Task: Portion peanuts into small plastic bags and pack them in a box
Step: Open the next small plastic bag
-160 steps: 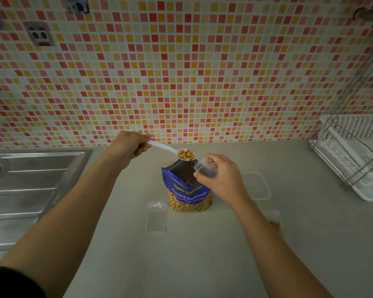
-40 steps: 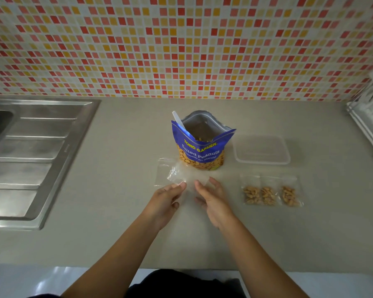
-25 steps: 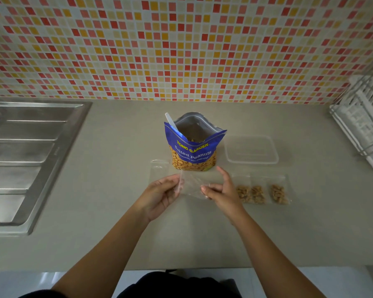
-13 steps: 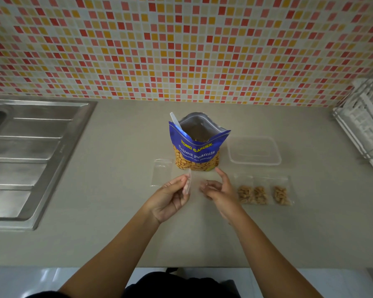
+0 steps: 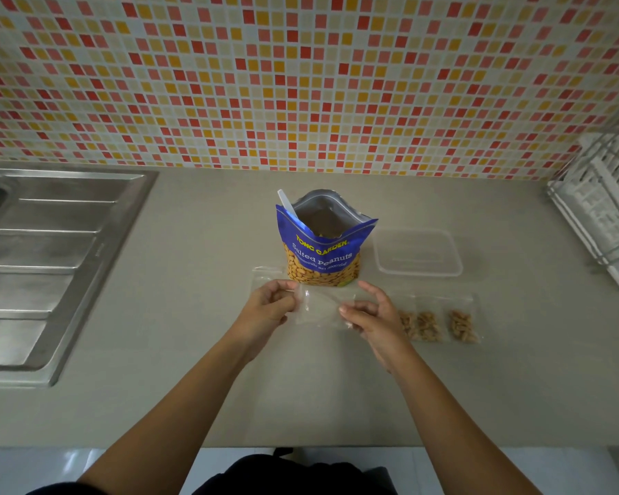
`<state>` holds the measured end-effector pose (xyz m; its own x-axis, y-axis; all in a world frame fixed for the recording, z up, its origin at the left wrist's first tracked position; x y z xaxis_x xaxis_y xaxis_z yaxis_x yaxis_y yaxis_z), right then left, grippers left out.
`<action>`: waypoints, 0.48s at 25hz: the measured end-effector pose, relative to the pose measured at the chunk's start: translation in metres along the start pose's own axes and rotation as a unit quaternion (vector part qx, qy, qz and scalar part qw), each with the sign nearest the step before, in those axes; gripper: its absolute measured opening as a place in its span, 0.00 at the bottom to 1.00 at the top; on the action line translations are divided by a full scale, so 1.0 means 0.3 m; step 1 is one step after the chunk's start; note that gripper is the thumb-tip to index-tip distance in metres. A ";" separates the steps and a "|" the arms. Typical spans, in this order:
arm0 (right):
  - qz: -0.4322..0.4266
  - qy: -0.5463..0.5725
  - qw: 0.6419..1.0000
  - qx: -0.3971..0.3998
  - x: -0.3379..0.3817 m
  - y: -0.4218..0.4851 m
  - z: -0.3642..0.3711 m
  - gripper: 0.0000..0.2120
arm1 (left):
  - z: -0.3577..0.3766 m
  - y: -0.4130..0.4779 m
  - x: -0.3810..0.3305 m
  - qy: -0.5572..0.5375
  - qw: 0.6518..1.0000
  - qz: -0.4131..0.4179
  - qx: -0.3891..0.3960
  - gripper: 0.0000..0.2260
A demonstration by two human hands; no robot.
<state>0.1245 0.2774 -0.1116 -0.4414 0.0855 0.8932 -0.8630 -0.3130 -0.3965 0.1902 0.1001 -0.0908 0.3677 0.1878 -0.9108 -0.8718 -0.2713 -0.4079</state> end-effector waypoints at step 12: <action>-0.019 0.009 1.000 0.005 0.035 -0.005 -0.014 0.24 | 0.013 0.008 -0.020 0.096 0.995 0.015 -0.010 0.04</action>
<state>0.1202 0.2826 -0.1026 -0.4132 0.1144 0.9034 -0.8766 -0.3188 -0.3605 0.1846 0.1021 -0.0862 0.3977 -0.0045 -0.9175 -0.8778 -0.2930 -0.3790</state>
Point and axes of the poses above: each hand's wrist, its own y-axis towards the middle knuckle, its own z-axis out of the palm, x = y × z, the point moved 10 cm from there along y, towards the middle knuckle, and after that the axes turned 3 degrees about y, right-handed, at the moved point
